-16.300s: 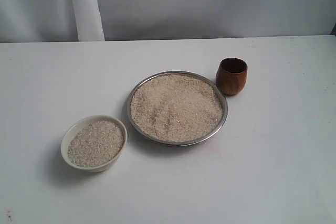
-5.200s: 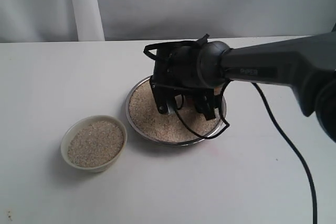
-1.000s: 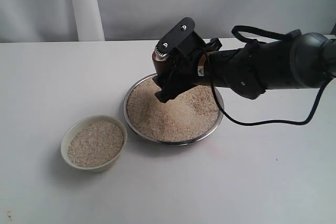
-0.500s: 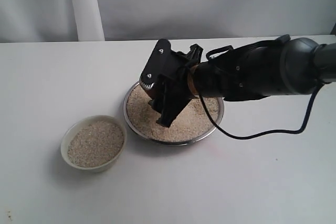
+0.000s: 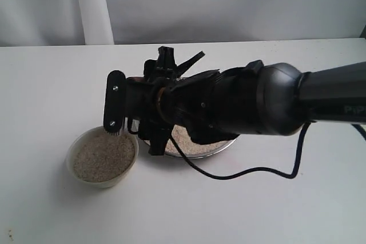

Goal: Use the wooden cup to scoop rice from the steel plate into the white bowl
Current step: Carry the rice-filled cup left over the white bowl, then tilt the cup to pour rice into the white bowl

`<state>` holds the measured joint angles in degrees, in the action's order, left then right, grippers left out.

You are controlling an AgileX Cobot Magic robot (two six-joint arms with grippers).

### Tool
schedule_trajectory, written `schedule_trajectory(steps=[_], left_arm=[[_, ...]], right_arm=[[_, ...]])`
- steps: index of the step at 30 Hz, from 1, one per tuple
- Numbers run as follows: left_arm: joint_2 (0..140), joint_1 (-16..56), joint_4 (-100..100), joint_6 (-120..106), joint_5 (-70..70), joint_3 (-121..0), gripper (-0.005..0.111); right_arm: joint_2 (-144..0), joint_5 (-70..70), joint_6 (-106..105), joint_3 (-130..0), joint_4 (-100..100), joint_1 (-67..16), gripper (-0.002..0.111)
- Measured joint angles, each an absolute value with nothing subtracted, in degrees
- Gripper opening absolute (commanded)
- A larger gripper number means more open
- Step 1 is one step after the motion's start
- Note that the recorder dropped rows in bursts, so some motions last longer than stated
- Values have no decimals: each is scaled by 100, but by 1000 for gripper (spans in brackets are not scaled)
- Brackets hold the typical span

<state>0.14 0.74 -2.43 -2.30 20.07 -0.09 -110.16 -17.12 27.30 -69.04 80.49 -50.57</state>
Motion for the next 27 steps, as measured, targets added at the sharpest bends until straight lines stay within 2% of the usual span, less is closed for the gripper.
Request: schedule_trajectory(steps=[10, 27], left_arm=[[14, 74, -243, -230, 2007, -9, 0], [14, 74, -243, -230, 2007, -9, 0]], right_arm=[[-11248, -2582, 2154, -6933, 8036, -5548, 0], [-12045, -3772, 530, -8025, 7489, -5954, 0]])
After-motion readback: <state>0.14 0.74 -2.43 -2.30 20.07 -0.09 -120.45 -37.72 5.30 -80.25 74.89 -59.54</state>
